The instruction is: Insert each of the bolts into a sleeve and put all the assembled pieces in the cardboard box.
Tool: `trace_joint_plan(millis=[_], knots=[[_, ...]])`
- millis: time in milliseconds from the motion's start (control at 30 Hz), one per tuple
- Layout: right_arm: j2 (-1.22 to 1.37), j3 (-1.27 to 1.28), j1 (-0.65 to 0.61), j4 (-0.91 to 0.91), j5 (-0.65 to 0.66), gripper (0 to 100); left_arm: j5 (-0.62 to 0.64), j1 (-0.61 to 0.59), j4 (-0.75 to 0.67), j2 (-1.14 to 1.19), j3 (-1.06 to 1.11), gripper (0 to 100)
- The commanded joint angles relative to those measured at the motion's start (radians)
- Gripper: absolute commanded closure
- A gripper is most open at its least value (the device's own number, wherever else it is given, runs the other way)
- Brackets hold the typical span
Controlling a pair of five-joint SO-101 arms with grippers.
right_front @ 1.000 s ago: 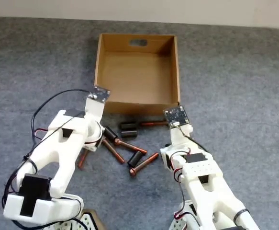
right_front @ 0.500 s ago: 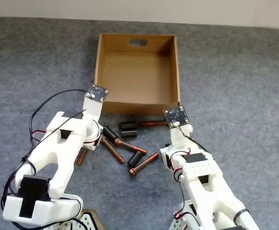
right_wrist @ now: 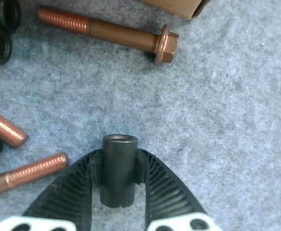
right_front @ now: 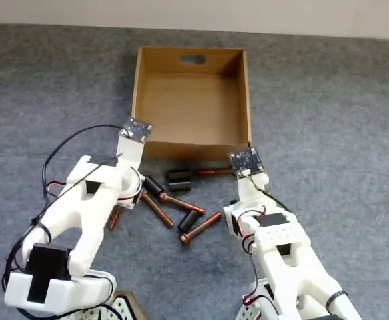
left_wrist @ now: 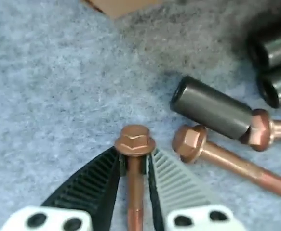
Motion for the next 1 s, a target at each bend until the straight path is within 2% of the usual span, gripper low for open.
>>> trace_joint_plan(millis=[0, 133, 267, 433, 600, 767, 967], knots=[[-0.019, 0.002, 0.001, -0.01, -0.012, 99.2, 0.028, -0.016, -0.023, -0.008, 0.007, 99], [-0.021, 0.002, 0.002, -0.008, -0.012, 99.2, 0.029, -0.016, -0.025, -0.033, 0.015, 99], [-0.053, 0.007, 0.002, -0.007, -0.014, 99.2, 0.029, -0.01, -0.086, -0.182, 0.122, 99], [-0.278, 0.122, -0.001, -0.01, -0.04, 99.2, 0.029, -0.01, -0.199, -0.483, 0.338, 99], [-0.53, 0.223, 0.001, -0.005, -0.04, 99.2, 0.029, -0.015, -0.207, -0.733, 0.437, 99], [-0.74, 0.265, -0.004, -0.005, -0.041, 99.2, 0.029, -0.015, -0.138, -0.891, 0.414, 99], [-0.978, 0.248, -0.005, -0.013, -0.041, 99.2, 0.029, -0.013, -0.101, -1.032, 0.199, 99]])
